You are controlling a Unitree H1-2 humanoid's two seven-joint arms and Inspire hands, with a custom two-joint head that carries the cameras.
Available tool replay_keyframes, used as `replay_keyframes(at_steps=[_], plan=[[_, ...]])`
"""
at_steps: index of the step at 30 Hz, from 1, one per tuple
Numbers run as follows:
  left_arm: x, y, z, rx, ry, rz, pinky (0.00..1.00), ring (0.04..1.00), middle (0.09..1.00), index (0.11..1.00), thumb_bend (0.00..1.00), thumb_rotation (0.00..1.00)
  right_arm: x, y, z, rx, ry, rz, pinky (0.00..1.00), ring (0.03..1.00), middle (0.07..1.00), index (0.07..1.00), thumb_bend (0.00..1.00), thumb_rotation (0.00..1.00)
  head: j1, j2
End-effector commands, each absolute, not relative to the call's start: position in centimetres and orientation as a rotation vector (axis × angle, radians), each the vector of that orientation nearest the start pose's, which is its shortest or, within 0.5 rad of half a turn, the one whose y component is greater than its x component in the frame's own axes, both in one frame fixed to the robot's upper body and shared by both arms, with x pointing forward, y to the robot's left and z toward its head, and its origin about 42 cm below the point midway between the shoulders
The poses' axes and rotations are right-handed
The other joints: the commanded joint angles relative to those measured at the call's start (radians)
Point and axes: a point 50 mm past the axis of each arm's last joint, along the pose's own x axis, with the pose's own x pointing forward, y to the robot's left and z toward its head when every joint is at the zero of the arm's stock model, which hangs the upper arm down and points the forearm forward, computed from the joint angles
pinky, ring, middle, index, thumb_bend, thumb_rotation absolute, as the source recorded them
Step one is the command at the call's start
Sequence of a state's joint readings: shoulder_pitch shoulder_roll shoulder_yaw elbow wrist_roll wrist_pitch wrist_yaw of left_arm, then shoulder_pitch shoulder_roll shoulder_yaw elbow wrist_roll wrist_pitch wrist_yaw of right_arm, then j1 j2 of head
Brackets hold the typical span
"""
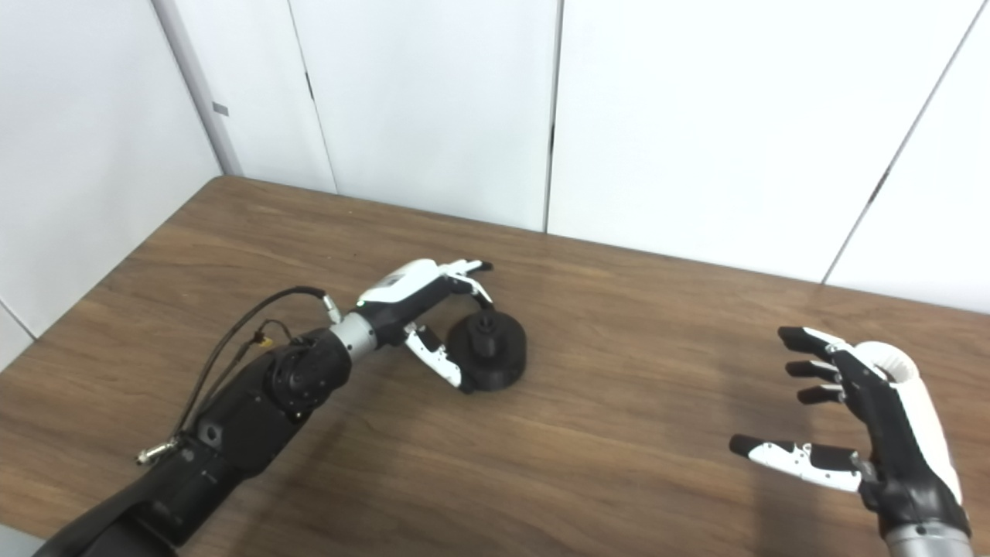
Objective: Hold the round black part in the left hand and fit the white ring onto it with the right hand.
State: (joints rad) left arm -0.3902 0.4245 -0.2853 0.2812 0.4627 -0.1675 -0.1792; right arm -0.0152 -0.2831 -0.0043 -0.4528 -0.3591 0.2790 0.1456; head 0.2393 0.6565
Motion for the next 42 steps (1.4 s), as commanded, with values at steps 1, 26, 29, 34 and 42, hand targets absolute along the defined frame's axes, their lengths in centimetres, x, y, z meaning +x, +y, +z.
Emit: replay_keyframes(at_steps=[1, 26, 29, 34, 42], plan=[[40.0, 25.3, 16.8, 0.976, -0.248, -0.477, 1.0, 1.0, 0.974, 0.484, 0.52, 0.07, 27.4, -27.2, 23.4, -0.646, -0.258, 0.013, 0.61, 0.725, 0.795, 0.772, 0.74, 0.06, -0.004, 0.002], [34.8, 18.2, 13.5, 1.009, -0.347, -0.776, 1.0, 1.0, 0.979, 0.487, 0.52, 0.07, 27.5, -26.9, 24.0, -0.636, -0.284, 0.008, 0.59, 0.708, 0.796, 0.761, 0.72, 0.07, -0.049, 0.029], [34.6, 18.1, 13.2, 1.041, -0.34, -0.79, 1.0, 1.0, 0.98, 0.487, 0.52, 0.07, 27.4, -26.7, 24.2, -0.64, -0.293, 0.008, 0.59, 0.706, 0.793, 0.758, 0.72, 0.08, -0.081, 0.04], [34.4, 18.5, 12.9, 1.053, -0.322, -0.795, 1.0, 1.0, 0.984, 0.488, 0.52, 0.07, 27.5, -26.4, 24.5, -0.631, -0.315, 0.013, 0.59, 0.709, 0.795, 0.763, 0.72, 0.09, -0.183, 0.059], [34.5, 20.2, 13.0, 1.05, -0.317, -0.795, 1.0, 1.0, 0.977, 0.488, 0.52, 0.07, 29.8, -27.3, 27.9, -0.699, -0.366, -0.019, 0.59, 0.705, 0.797, 0.756, 0.73, 0.11, -0.39, 0.056]])
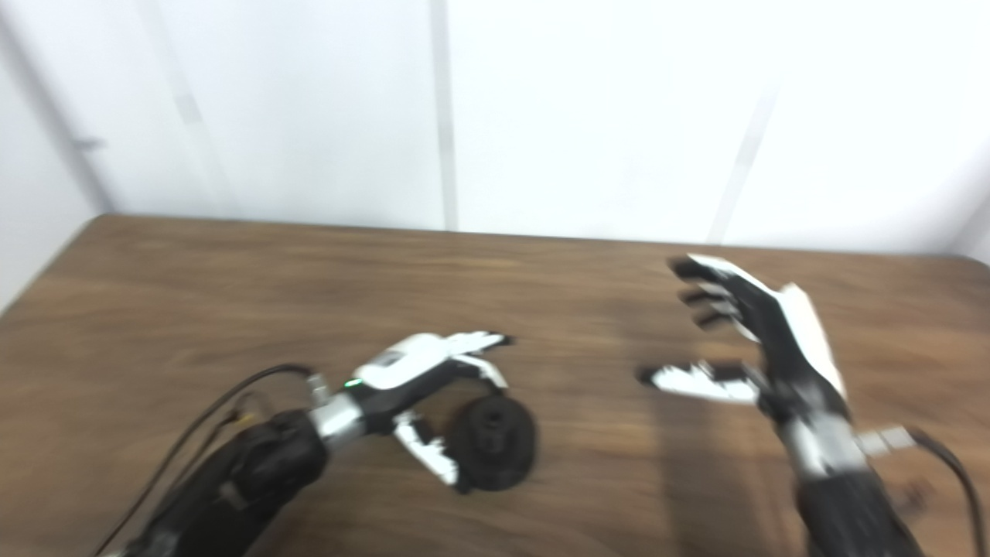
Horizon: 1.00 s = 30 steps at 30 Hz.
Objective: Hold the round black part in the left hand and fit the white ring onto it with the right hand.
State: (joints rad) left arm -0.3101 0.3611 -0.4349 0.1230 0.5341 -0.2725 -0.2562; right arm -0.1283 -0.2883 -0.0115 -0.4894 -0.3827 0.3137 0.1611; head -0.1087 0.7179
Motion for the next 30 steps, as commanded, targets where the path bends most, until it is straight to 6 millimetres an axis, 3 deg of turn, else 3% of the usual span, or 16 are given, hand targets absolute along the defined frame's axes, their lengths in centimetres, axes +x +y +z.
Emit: replay_keyframes(at_steps=[1, 8, 15, 26, 30], plan=[[34.6, 20.5, 13.0, 1.049, -0.315, -0.795, 1.0, 1.0, 0.976, 0.487, 0.52, 0.07, 30.2, -27.4, 28.4, -0.722, -0.374, -0.018, 0.59, 0.707, 0.801, 0.756, 0.73, 0.11, -0.065, -0.01], [34.7, 22.1, 12.4, 1.051, -0.308, -0.81, 1.0, 1.0, 0.978, 0.488, 0.52, 0.07, 33.3, -28.7, 31.8, -0.867, -0.407, -0.04, 0.57, 0.701, 0.795, 0.757, 0.73, 0.12, -0.229, -0.06], [34.6, 23.6, 12.2, 1.05, -0.302, -0.813, 1.0, 1.0, 0.97, 0.488, 0.52, 0.07, 35.6, -30.1, 33.7, -1.014, -0.357, -0.051, 0.59, 0.711, 0.789, 0.75, 0.71, 0.07, -0.355, -0.117], [34.3, 24.6, 11.6, 1.058, -0.307, -0.825, 0.96, 0.996, 0.967, 0.488, 0.52, 0.07, 39.7, -34.2, 33.6, -1.279, -0.211, -0.105, 0.59, 0.748, 0.793, 0.723, 0.67, 0.24, -0.405, -0.143], [34.2, 24.7, 11.4, 1.058, -0.316, -0.83, 0.95, 0.992, 0.966, 0.488, 0.52, 0.07, 41.7, -35.3, 33.0, -1.335, -0.165, -0.109, 0.57, 0.732, 0.784, 0.709, 0.65, 0.25, -0.411, -0.145]])
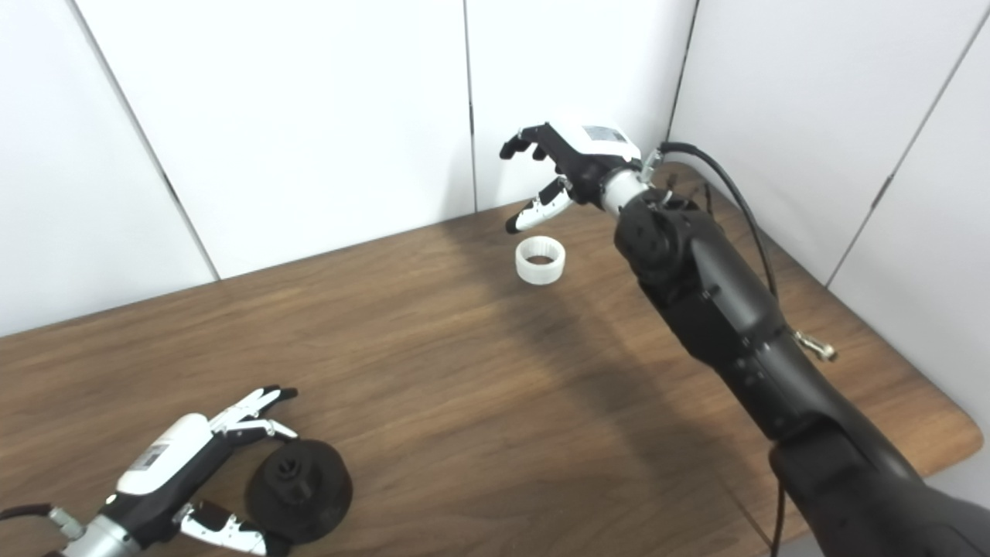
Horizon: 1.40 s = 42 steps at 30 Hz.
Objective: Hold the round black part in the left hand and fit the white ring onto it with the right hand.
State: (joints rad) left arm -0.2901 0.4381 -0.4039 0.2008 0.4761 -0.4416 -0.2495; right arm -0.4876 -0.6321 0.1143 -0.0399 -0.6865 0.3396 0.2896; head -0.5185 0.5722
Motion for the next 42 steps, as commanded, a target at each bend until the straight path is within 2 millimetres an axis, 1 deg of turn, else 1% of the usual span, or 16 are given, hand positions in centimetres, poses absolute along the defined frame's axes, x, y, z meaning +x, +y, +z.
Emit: replay_keyframes(at_steps=[1, 3, 9, 13, 15, 18, 19, 23, 26, 34, 37, 38, 40, 42], plan=[[34.2, 24.7, 11.4, 1.057, -0.319, -0.83, 0.94, 0.988, 0.963, 0.488, 0.52, 0.07, 42.4, -35.5, 32.8, -1.355, -0.149, -0.105, 0.57, 0.723, 0.778, 0.705, 0.64, 0.25, -0.001, 0.001], [34.1, 24.7, 11.3, 1.058, -0.32, -0.831, 0.94, 0.984, 0.962, 0.488, 0.52, 0.07, 43.2, -35.7, 32.6, -1.384, -0.121, -0.097, 0.58, 0.724, 0.777, 0.707, 0.64, 0.27, -0.001, 0.001], [33.9, 24.9, 11.0, 1.051, -0.317, -0.821, 0.93, 0.976, 0.96, 0.488, 0.52, 0.07, 45.4, -36.5, 31.7, -1.412, -0.004, -0.066, 0.68, 0.781, 0.802, 0.725, 0.64, 0.33, 0.0, 0.002], [33.9, 25.0, 11.0, 1.046, -0.313, -0.819, 0.93, 0.979, 0.962, 0.488, 0.52, 0.07, 46.6, -36.9, 31.1, -1.423, 0.088, -0.043, 0.72, 0.8, 0.809, 0.747, 0.68, 0.43, 0.0, 0.002], [33.8, 24.9, 11.1, 1.047, -0.311, -0.819, 0.94, 0.981, 0.964, 0.488, 0.52, 0.07, 46.9, -36.9, 30.9, -1.437, 0.122, -0.016, 0.72, 0.813, 0.82, 0.76, 0.71, 0.48, 0.006, 0.003], [33.7, 24.7, 11.2, 1.043, -0.313, -0.817, 0.93, 0.978, 0.958, 0.488, 0.52, 0.07, 47.1, -36.8, 30.6, -1.443, 0.159, 0.031, 0.72, 0.838, 0.845, 0.785, 0.8, 0.55, 0.009, 0.005], [33.6, 24.7, 11.2, 1.041, -0.314, -0.818, 0.93, 0.976, 0.955, 0.488, 0.52, 0.07, 47.1, -36.8, 30.5, -1.443, 0.171, 0.048, 0.72, 0.842, 0.85, 0.794, 0.85, 0.58, 0.01, 0.005], [33.7, 24.8, 11.1, 1.039, -0.313, -0.824, 0.94, 0.979, 0.957, 0.488, 0.52, 0.07, 47.1, -36.6, 30.2, -1.438, 0.234, 0.109, 0.74, 0.869, 0.888, 0.824, 0.98, 0.63, 0.01, 0.005], [33.7, 24.7, 11.1, 1.042, -0.313, -0.821, 0.94, 0.98, 0.959, 0.488, 0.52, 0.07, 47.0, -36.6, 30.0, -1.412, 0.281, 0.142, 0.82, 0.908, 0.926, 0.847, 1.0, 0.62, 0.011, 0.008], [33.7, 24.7, 11.2, 1.048, -0.313, -0.817, 0.93, 0.978, 0.959, 0.488, 0.52, 0.07, 46.8, -36.8, 29.6, -1.389, 0.371, 0.204, 0.86, 0.925, 0.957, 0.859, 1.0, 0.53, 0.015, 0.013], [33.8, 24.7, 11.2, 1.053, -0.305, -0.819, 0.94, 0.983, 0.966, 0.488, 0.52, 0.07, 46.7, -36.8, 29.4, -1.402, 0.405, 0.223, 0.84, 0.938, 0.976, 0.876, 1.0, 0.51, 0.017, 0.016], [33.8, 24.7, 11.2, 1.052, -0.306, -0.818, 0.94, 0.983, 0.966, 0.488, 0.52, 0.07, 46.7, -36.8, 29.3, -1.406, 0.414, 0.227, 0.82, 0.937, 0.979, 0.878, 1.0, 0.5, 0.017, 0.016], [33.8, 24.8, 11.3, 1.048, -0.308, -0.819, 0.93, 0.98, 0.964, 0.488, 0.52, 0.07, 46.8, -36.8, 29.1, -1.417, 0.431, 0.235, 0.78, 0.936, 0.986, 0.88, 1.0, 0.43, 0.017, 0.016], [33.8, 24.8, 11.3, 1.043, -0.312, -0.818, 0.93, 0.981, 0.961, 0.488, 0.52, 0.07, 46.8, -36.9, 28.9, -1.424, 0.439, 0.239, 0.76, 0.927, 0.986, 0.877, 1.0, 0.35, 0.017, 0.016]])
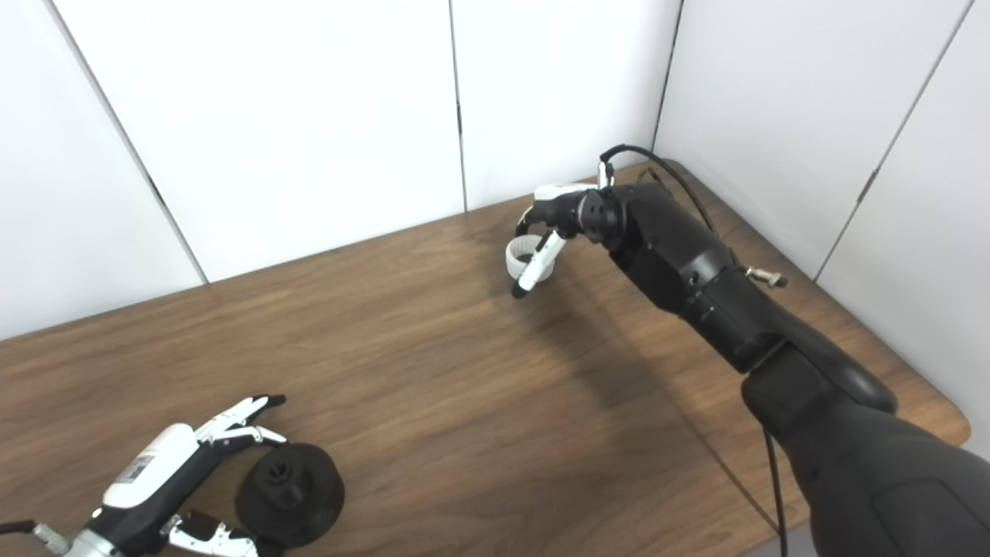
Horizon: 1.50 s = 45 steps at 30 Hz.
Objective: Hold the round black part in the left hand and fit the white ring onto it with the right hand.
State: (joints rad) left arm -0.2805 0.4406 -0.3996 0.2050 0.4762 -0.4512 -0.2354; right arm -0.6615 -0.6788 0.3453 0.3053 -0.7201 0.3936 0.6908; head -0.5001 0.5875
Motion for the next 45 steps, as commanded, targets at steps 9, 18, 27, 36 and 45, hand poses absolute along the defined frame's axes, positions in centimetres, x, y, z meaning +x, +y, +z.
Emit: replay_keyframes(at_steps=[9, 18, 27, 36, 45], plan=[[33.5, 24.9, 11.4, 1.04, -0.304, -0.816, 0.95, 0.985, 0.963, 0.488, 0.52, 0.07, 46.6, -36.8, 27.7, -1.448, 0.424, 0.223, 0.85, 0.926, 0.969, 0.854, 0.95, 0.21, 0.008, 0.009], [33.4, 25.2, 11.6, 1.041, -0.302, -0.81, 0.94, 0.981, 0.961, 0.488, 0.52, 0.07, 46.6, -36.8, 26.6, -1.458, 0.349, 0.168, 0.8, 0.903, 0.908, 0.75, 0.86, 0.18, 0.014, 0.019], [33.2, 25.3, 11.8, 1.047, -0.29, -0.807, 0.92, 0.973, 0.962, 0.488, 0.52, 0.07, 46.3, -37.2, 25.5, -1.462, 0.249, 0.097, 0.73, 0.839, 0.837, 0.663, 0.82, 0.2, 0.015, 0.029], [33.1, 25.0, 12.1, 1.058, -0.274, -0.812, 0.94, 0.974, 0.964, 0.489, 0.52, 0.07, 45.8, -37.0, 24.6, -1.438, 0.249, 0.081, 0.73, 0.833, 0.835, 0.664, 0.83, 0.21, 0.021, 0.038], [32.9, 24.8, 12.1, 1.05, -0.261, -0.816, 0.95, 0.984, 0.967, 0.489, 0.52, 0.07, 45.6, -36.6, 23.1, -1.399, 0.271, 0.081, 0.77, 0.854, 0.846, 0.672, 0.84, 0.22, 0.028, 0.042]])
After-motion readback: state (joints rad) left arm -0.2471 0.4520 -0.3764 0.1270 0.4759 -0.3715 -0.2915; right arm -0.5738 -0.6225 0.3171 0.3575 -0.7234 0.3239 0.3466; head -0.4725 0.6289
